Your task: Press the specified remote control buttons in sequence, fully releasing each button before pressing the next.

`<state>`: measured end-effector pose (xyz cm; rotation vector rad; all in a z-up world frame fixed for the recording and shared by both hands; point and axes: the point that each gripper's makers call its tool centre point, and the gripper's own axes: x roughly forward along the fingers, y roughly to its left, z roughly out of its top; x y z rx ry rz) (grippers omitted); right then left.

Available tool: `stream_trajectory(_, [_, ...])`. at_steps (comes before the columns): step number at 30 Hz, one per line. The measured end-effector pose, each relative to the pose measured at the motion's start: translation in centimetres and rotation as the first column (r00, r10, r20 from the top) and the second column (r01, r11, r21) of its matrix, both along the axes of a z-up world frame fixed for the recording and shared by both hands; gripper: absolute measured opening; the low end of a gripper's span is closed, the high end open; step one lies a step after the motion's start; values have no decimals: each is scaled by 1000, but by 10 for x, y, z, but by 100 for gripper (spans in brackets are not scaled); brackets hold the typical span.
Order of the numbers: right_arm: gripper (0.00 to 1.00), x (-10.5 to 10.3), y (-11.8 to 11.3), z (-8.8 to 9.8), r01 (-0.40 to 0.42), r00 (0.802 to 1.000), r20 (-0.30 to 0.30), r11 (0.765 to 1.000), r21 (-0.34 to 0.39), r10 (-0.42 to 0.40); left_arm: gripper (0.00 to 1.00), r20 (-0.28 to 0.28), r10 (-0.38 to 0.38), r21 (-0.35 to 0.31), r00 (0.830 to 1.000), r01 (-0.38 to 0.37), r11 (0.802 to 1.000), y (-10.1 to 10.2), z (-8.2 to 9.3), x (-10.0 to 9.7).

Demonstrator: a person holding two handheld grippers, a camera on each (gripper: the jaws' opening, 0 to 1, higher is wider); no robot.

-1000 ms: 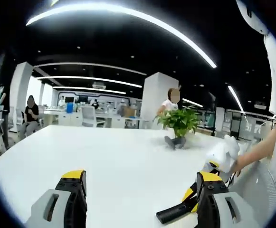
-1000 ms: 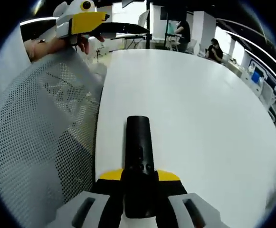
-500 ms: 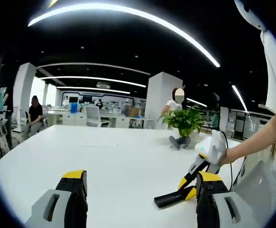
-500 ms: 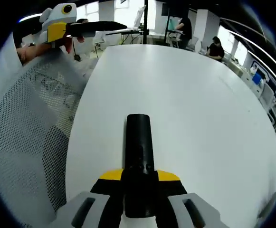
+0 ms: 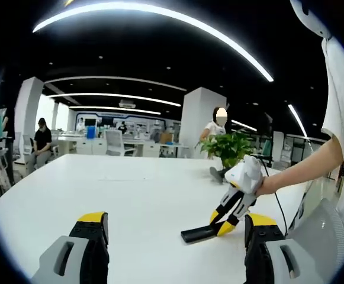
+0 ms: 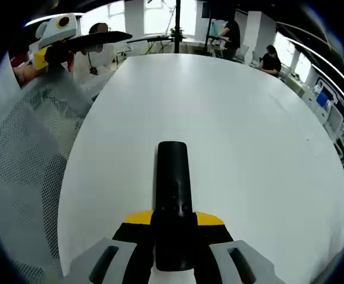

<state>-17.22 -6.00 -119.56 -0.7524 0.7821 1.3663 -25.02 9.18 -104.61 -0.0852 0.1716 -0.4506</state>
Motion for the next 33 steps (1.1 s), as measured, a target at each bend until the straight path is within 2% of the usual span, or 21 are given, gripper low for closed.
stream_trajectory(3, [21, 8, 0, 0, -8, 1000, 2, 1000, -6, 8, 99, -16, 2, 9, 1000, -2, 1000, 0, -3, 0])
stream_trajectory(10, [21, 28, -1, -1, -42, 999, 3, 999, -26, 43, 99, -14, -4, 7, 1000, 4, 1000, -1, -3, 0])
stream_trajectory(33, [21, 83, -2, -2, -11, 1000, -9, 999, -43, 10, 99, -38, -11, 11, 999, 11, 1000, -2, -8, 0])
